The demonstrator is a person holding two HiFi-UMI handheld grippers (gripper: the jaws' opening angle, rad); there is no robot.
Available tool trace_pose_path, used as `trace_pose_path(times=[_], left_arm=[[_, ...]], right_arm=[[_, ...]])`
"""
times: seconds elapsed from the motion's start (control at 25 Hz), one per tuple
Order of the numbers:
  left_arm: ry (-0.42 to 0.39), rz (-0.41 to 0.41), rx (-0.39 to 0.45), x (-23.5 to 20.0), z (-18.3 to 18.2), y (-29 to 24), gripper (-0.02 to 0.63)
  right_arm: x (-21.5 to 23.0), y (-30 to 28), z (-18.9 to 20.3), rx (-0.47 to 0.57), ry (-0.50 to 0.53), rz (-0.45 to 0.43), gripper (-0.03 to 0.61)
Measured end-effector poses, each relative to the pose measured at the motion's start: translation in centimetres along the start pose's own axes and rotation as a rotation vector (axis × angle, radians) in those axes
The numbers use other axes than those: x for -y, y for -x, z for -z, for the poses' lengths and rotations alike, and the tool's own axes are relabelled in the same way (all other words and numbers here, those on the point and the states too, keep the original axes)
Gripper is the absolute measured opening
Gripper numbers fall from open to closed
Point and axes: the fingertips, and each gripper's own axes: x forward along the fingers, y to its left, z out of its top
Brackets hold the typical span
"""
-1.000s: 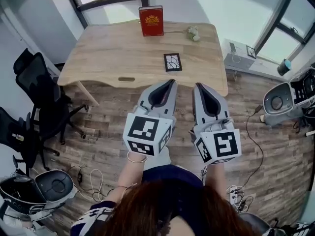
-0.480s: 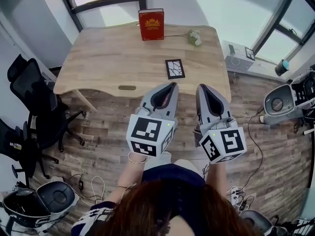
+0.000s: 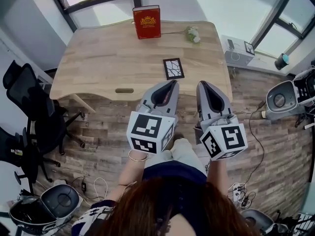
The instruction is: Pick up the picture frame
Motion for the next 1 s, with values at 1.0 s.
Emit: trace_pose_path(times=[1.0], left_arm=[[0.018, -0.099, -0.069, -5.2, 1.0, -13.9, 0.029]], right_arm=[[10.4, -12.2, 3.1, -0.112, 0.032, -0.086, 0.026]])
